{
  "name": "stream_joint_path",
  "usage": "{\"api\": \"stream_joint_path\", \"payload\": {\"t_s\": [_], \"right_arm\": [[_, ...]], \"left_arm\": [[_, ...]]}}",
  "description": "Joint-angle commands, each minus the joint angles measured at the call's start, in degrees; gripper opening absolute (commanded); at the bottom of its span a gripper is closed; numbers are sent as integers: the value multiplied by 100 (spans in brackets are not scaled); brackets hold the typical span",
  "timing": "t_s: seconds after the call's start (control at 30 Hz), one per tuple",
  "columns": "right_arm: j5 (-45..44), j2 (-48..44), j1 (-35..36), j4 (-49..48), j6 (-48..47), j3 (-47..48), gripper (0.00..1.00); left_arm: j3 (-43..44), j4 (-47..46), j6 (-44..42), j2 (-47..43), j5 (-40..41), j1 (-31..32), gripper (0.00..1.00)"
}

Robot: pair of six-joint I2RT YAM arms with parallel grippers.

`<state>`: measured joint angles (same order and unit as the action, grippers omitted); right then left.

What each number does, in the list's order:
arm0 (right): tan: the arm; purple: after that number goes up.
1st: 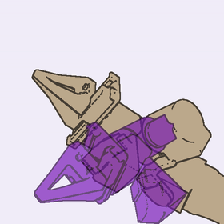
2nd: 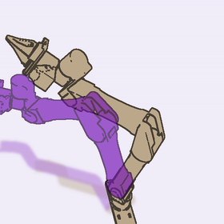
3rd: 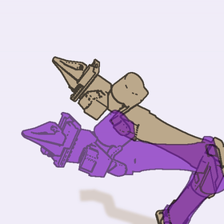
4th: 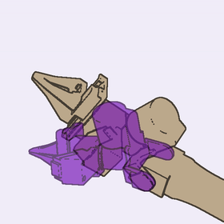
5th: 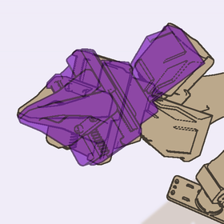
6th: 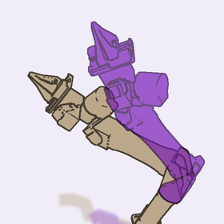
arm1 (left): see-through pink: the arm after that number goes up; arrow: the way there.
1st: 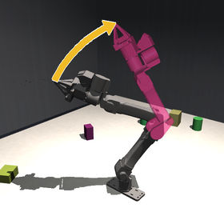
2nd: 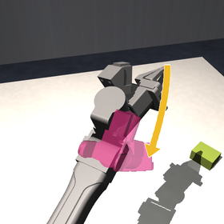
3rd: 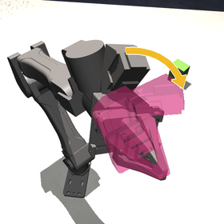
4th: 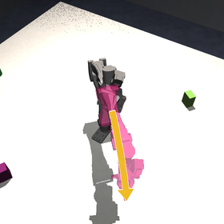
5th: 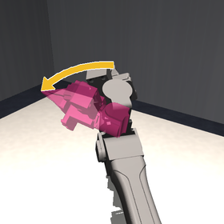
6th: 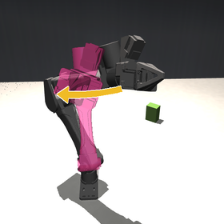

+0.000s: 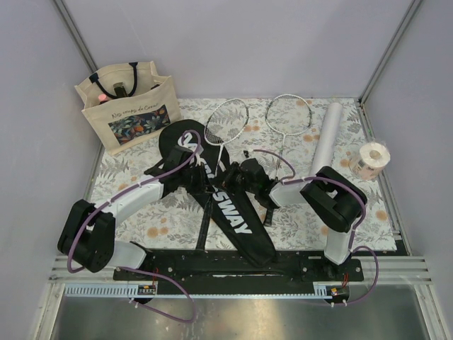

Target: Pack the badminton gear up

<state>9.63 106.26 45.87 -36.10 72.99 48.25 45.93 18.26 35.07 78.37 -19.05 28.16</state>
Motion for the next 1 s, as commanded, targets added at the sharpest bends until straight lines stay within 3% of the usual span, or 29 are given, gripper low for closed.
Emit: {"api": "stream_joint_path", "payload": {"t_s": [0.0,0.07,0.27,0.57,0.7,0.97], "right_arm": [[-452,-69,45,-784,172,-376,6],[-576,-245,-7,-943,75,-605,0],[-164,-1115,-674,-689,-408,-1141,0],[971,-2801,-1888,900,-1629,-1546,0],[787,-3829,-2081,1999,-2332,-1669,0],[329,-5684,-2117,3178,-3018,-2082,0]], "left_arm": [[-5,-508,149,-313,6,49,34],[-5,-412,167,-462,164,66,51],[214,63,342,-832,805,93,68],[1048,933,834,-288,1878,207,66],[1479,1065,1150,204,2449,356,63],[2454,1127,1818,1671,2986,839,57]]}}
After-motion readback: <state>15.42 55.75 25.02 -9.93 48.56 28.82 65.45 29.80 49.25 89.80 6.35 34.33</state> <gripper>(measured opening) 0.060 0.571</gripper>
